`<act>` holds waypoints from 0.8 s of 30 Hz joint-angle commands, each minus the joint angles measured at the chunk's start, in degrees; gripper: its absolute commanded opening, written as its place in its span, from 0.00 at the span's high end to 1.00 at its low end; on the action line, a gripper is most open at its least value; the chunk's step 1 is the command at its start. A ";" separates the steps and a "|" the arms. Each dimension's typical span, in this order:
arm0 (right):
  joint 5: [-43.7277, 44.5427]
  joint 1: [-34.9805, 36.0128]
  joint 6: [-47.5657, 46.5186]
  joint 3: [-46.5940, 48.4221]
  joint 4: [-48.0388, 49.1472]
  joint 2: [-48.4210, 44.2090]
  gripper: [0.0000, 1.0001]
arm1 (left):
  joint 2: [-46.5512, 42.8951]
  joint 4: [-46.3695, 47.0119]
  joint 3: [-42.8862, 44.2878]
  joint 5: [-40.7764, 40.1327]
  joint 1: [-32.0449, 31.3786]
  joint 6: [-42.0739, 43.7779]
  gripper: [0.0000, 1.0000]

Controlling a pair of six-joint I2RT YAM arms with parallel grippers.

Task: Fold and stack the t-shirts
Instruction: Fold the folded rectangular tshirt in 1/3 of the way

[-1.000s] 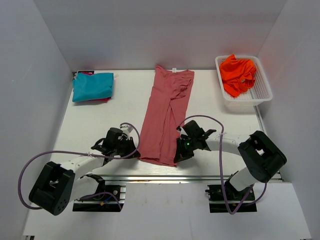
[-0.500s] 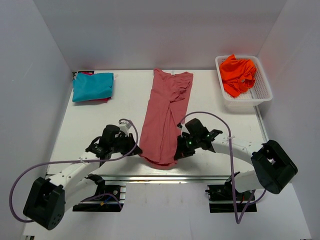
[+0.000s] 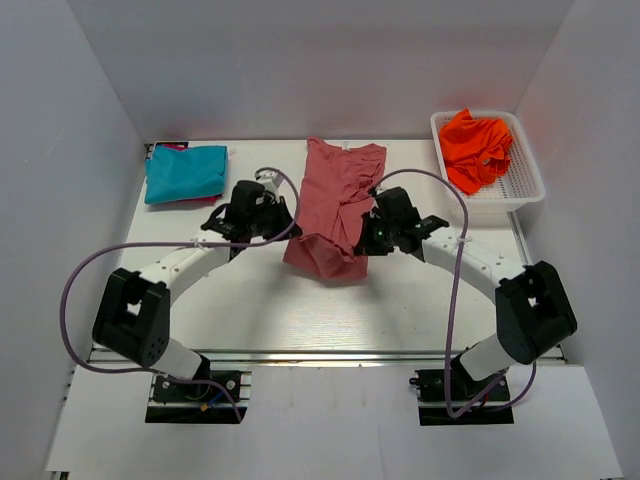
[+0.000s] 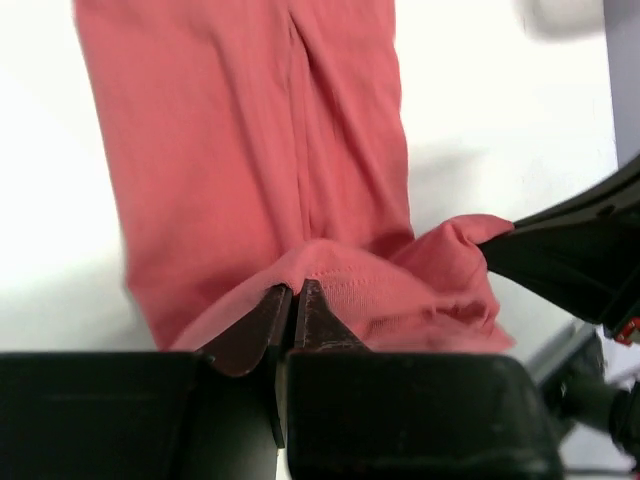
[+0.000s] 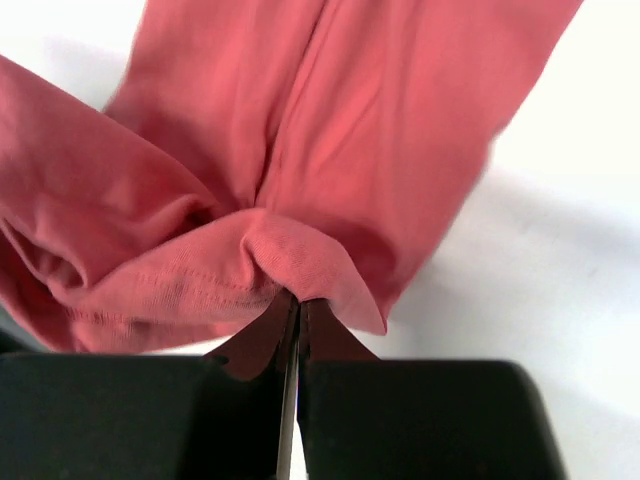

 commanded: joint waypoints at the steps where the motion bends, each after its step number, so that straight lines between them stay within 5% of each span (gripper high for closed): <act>1: 4.00 -2.74 -2.61 6.18 -1.26 2.76 1.00 | 3.62 -2.82 7.07 -5.62 0.52 2.38 1.00; 8: 3.38 -6.70 -3.67 14.27 -1.61 8.56 1.00 | 13.90 -3.87 20.17 -7.04 1.65 4.67 1.00; 24: -1.63 -13.74 -6.66 26.49 -0.82 21.22 1.00 | 29.47 -2.12 35.30 -5.28 4.38 6.34 1.00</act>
